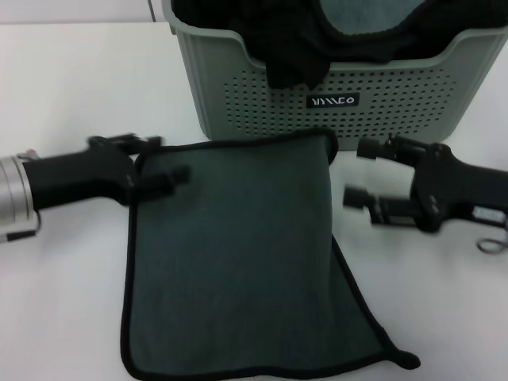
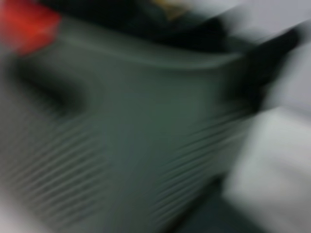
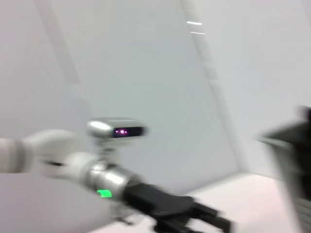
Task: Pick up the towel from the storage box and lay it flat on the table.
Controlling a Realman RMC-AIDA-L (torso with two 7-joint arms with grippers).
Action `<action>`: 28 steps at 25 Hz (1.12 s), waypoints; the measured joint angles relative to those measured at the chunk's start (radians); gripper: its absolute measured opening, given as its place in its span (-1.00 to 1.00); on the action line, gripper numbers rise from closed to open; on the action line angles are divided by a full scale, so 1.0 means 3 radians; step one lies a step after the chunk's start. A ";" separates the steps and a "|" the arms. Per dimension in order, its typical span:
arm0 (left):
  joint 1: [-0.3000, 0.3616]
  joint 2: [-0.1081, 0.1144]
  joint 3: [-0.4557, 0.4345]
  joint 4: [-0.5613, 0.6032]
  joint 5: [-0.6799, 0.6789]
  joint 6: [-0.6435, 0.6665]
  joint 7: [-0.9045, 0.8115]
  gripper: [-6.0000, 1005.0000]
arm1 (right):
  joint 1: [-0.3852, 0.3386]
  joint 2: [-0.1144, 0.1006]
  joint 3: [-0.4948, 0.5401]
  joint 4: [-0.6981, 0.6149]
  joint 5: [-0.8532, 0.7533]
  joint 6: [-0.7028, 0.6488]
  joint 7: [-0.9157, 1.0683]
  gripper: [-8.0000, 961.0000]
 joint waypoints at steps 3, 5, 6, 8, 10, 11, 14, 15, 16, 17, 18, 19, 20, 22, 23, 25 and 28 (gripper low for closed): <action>0.0083 -0.0026 -0.0001 -0.0027 -0.0328 0.0650 0.0433 0.28 | 0.0036 -0.0042 0.0132 -0.0026 -0.0188 0.0596 -0.0141 0.72; 0.0107 -0.0049 0.0000 -0.0067 -0.0483 0.1019 0.0669 0.32 | 0.0066 -0.0058 0.0189 -0.0040 -0.0303 0.0850 -0.0199 0.73; 0.0110 -0.0057 -0.0001 -0.0093 -0.0541 0.1204 0.0765 0.33 | 0.0070 -0.0062 0.0192 -0.0092 -0.0357 0.0922 -0.0212 0.74; 0.0107 -0.0064 -0.0001 -0.0152 -0.0589 0.1532 0.0922 0.37 | 0.0050 -0.0055 0.0180 -0.0240 -0.0467 0.0976 -0.0216 0.75; 0.0086 -0.0057 0.0003 -0.0214 -0.0594 0.1782 0.1007 0.37 | -0.0006 -0.0019 0.0172 -0.0420 -0.0581 0.0990 -0.0217 0.76; 0.0075 -0.0053 0.0010 -0.0243 -0.0594 0.1850 0.1031 0.37 | -0.0035 0.0000 0.0172 -0.0502 -0.0627 0.0994 -0.0217 0.77; 0.0046 -0.0047 0.0029 -0.0312 -0.0593 0.2000 0.1101 0.36 | -0.0064 0.0022 0.0172 -0.0584 -0.0665 0.0995 -0.0218 0.77; 0.0043 -0.0051 0.0031 -0.0315 -0.0591 0.2014 0.1106 0.36 | -0.0074 0.0031 0.0173 -0.0608 -0.0673 0.0995 -0.0218 0.77; 0.0043 -0.0057 0.0033 -0.0315 -0.0589 0.2026 0.1108 0.36 | -0.0069 0.0039 0.0177 -0.0600 -0.0678 0.0993 -0.0219 0.77; 0.0043 -0.0062 0.0034 -0.0315 -0.0585 0.2043 0.1109 0.36 | -0.0064 0.0041 0.0177 -0.0594 -0.0680 0.0992 -0.0219 0.77; 0.0044 -0.0065 0.0034 -0.0316 -0.0581 0.2061 0.1111 0.36 | -0.0059 0.0045 0.0176 -0.0583 -0.0686 0.0990 -0.0219 0.77; 0.0047 -0.0066 0.0034 -0.0318 -0.0580 0.2074 0.1115 0.36 | -0.0054 0.0047 0.0175 -0.0575 -0.0693 0.0989 -0.0220 0.77; 0.0049 -0.0067 0.0035 -0.0324 -0.0579 0.2084 0.1121 0.35 | -0.0053 0.0050 0.0173 -0.0575 -0.0699 0.0989 -0.0220 0.77; 0.0051 -0.0067 0.0035 -0.0359 -0.0577 0.2088 0.1141 0.35 | -0.0053 0.0053 0.0172 -0.0575 -0.0706 0.0989 -0.0225 0.76; 0.0050 -0.0064 0.0035 -0.0381 -0.0579 0.2089 0.1149 0.35 | -0.0053 0.0053 0.0172 -0.0575 -0.0707 0.0989 -0.0234 0.76; 0.0050 -0.0062 0.0035 -0.0403 -0.0586 0.2092 0.1153 0.35 | -0.0053 0.0053 0.0171 -0.0569 -0.0715 0.0989 -0.0252 0.76; 0.0051 -0.0067 0.0035 -0.0403 -0.0582 0.2093 0.1151 0.34 | -0.0049 0.0053 0.0168 -0.0552 -0.0744 0.0990 -0.0259 0.76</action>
